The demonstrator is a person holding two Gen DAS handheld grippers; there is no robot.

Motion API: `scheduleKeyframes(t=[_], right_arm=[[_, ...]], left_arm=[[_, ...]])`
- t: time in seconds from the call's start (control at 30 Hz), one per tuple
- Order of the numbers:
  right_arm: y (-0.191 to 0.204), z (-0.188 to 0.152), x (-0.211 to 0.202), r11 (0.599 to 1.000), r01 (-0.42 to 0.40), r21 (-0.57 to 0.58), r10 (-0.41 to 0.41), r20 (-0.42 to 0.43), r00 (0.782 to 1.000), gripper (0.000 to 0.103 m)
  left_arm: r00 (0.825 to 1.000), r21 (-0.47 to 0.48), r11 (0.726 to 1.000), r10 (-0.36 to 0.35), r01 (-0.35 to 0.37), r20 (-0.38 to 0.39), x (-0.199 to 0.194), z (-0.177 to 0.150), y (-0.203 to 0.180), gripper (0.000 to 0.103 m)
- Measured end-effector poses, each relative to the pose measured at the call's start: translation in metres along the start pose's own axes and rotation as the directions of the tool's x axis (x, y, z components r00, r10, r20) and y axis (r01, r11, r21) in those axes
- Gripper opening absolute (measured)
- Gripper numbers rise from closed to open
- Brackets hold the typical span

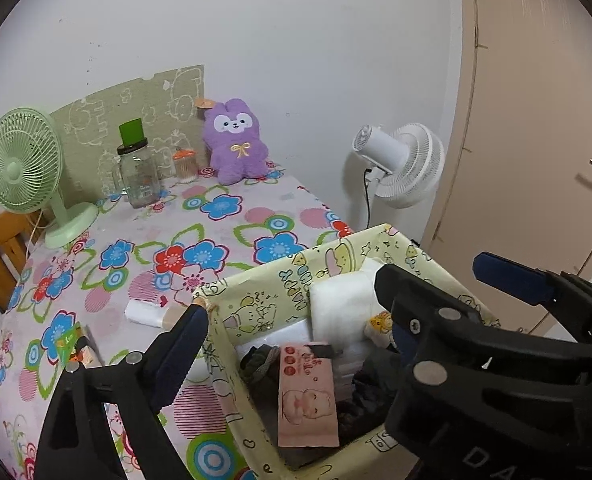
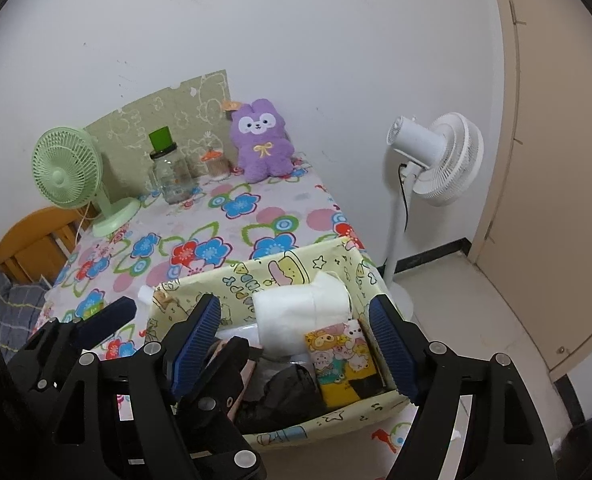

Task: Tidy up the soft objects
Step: 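Drop the pink packet into the box with the left tool while the right tool drops the black bag in, then withdraw both open tools from the box toward the green pack and white roll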

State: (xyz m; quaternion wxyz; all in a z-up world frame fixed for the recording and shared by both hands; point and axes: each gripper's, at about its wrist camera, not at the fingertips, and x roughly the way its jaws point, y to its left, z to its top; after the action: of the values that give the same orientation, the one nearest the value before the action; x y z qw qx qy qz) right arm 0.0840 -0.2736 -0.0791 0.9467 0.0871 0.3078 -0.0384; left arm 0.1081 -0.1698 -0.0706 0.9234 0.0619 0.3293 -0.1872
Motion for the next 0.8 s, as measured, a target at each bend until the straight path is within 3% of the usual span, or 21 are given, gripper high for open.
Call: scheduleKeyframes(t=[0.2, 0.8], right_arm=[[0.008, 0.0, -0.003, 1.0, -0.006, -0.021, 0.006, -0.003, 1.0, 0.086], [0.062, 0.001, -0.032, 0.996, -0.033, -0.085, 0.037, 0.046, 0.998, 0.092]], left_arm=[[0.999, -0.018, 1.0, 0.024, -0.025, -0.02, -0.004, 0.002, 0.009, 0.098], [0.997, -0.061, 0.996, 0.069, -0.066, 0.04, -0.049, -0.004, 0.053, 0.103]])
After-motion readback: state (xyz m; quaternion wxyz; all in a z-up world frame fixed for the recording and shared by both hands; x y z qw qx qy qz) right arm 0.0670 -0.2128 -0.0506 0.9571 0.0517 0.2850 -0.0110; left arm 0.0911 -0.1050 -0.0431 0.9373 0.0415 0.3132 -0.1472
